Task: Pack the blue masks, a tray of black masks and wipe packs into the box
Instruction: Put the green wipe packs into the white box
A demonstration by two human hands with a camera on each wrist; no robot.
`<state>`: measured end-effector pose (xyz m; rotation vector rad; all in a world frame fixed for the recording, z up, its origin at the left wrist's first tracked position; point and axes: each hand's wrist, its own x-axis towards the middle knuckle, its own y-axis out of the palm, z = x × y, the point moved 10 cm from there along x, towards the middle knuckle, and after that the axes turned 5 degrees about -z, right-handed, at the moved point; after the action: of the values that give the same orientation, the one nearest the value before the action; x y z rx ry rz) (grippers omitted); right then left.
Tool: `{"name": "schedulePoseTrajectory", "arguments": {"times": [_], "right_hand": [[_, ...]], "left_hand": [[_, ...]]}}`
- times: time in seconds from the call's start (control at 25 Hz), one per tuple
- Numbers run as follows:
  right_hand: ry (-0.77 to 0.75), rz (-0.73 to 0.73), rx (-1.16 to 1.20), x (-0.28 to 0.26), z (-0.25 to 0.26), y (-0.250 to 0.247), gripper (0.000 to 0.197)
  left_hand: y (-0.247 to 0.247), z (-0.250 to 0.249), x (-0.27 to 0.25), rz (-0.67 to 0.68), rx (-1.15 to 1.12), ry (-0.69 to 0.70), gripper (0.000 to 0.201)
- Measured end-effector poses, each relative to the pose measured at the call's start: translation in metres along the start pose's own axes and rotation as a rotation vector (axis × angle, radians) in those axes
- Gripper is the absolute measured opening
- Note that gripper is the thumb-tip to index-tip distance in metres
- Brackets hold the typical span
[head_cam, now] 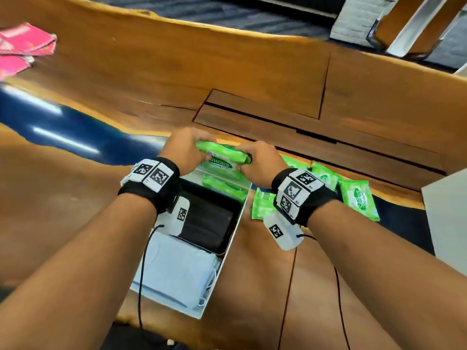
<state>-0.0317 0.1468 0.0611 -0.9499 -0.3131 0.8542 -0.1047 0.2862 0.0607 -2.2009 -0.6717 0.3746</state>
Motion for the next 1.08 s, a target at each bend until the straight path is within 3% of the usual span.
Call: {"name": "schedulePoseTrajectory", "arguments": {"times": [0.08,0.2,0.28,0.36,0.68,1.08], "right_hand": [[-0.005,0.010,-0.011,0.000,-0.004,0.005,0.005],[0.049,0.073,-0.043,0.002,-0.017,0.017,0.006],[0.128,0.146,-0.098,0.000,-0.035,0.027,0.040],[0.183,0.188,-0.090,-0.004,-0.046,0.034,0.051],[0.220,0.210,-0.065,-0.003,-0.055,0.039,0.048],[0.214,0.177,0.005,-0.004,-0.054,0.038,0.031]], "left_hand": [[0.004,0.014,-0.002,-0.022,-0.047,-0.032,0.031],[0.005,0.030,0.001,0.003,-0.107,-0.066,0.032],[0.005,0.036,0.004,0.033,-0.106,-0.073,0.028],[0.004,0.037,0.004,0.056,-0.110,-0.066,0.026],[0.031,0.025,-0.003,0.091,0.069,-0.019,0.029],[0.058,0.037,-0.010,0.157,-0.049,-0.139,0.030]]}}
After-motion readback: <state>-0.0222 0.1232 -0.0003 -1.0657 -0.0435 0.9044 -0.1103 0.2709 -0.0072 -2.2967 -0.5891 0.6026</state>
